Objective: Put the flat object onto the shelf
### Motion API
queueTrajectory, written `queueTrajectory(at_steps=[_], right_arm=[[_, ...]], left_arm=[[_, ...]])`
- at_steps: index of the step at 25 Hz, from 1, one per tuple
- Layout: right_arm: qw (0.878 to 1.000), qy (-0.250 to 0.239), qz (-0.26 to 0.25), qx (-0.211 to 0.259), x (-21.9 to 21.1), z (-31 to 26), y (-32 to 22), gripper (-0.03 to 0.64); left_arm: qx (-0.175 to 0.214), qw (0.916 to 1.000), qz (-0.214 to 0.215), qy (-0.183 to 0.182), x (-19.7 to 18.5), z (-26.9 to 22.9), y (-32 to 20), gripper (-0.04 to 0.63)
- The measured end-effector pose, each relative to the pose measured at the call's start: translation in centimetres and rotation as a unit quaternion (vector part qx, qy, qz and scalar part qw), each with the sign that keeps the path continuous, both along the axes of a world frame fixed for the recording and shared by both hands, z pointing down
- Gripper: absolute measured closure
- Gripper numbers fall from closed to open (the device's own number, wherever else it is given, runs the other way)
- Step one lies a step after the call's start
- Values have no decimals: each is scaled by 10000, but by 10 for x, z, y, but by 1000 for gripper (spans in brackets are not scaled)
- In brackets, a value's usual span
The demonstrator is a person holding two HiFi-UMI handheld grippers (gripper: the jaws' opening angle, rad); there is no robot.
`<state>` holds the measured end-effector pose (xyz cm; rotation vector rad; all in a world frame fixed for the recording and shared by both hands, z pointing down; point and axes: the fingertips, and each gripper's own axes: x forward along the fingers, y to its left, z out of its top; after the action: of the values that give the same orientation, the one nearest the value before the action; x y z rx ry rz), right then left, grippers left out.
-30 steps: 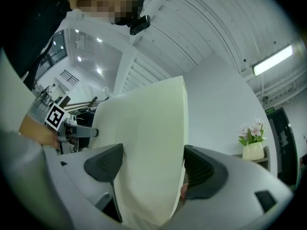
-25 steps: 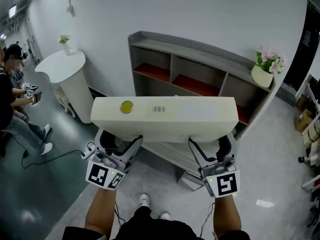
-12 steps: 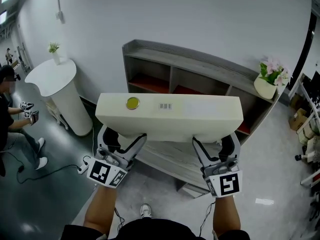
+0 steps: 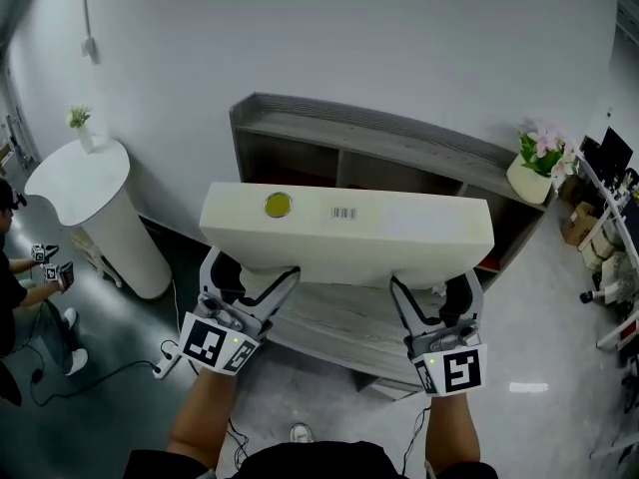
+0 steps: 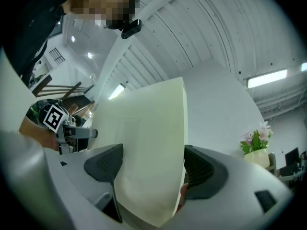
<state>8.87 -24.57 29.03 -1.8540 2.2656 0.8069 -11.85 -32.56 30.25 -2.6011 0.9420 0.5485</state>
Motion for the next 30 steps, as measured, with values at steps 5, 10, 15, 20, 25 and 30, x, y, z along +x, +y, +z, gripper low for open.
queueTrajectory(at_steps=[5,10,15,20,25,30], right_arm=[[9997,66,221,102,5,-12,-13,192],[9994,101,313,110,23,-18,-29,192],[9991,103,359,206,55,-26,-51,192],[9986,107,390,347,96,-45,-72,192],[9980,66,383,502,125,-61,-91,192],[9975,76,381,583,153,-78,-107,192]], left_arm=[[53,9997,248,44,10,-9,-23,140],[158,9993,325,24,30,-16,-43,140],[229,9990,388,-2,63,-27,-69,140],[378,9983,438,-37,104,-47,-90,140],[637,9972,384,-63,133,-71,-108,140],[595,9974,399,-34,164,-83,-130,140]])
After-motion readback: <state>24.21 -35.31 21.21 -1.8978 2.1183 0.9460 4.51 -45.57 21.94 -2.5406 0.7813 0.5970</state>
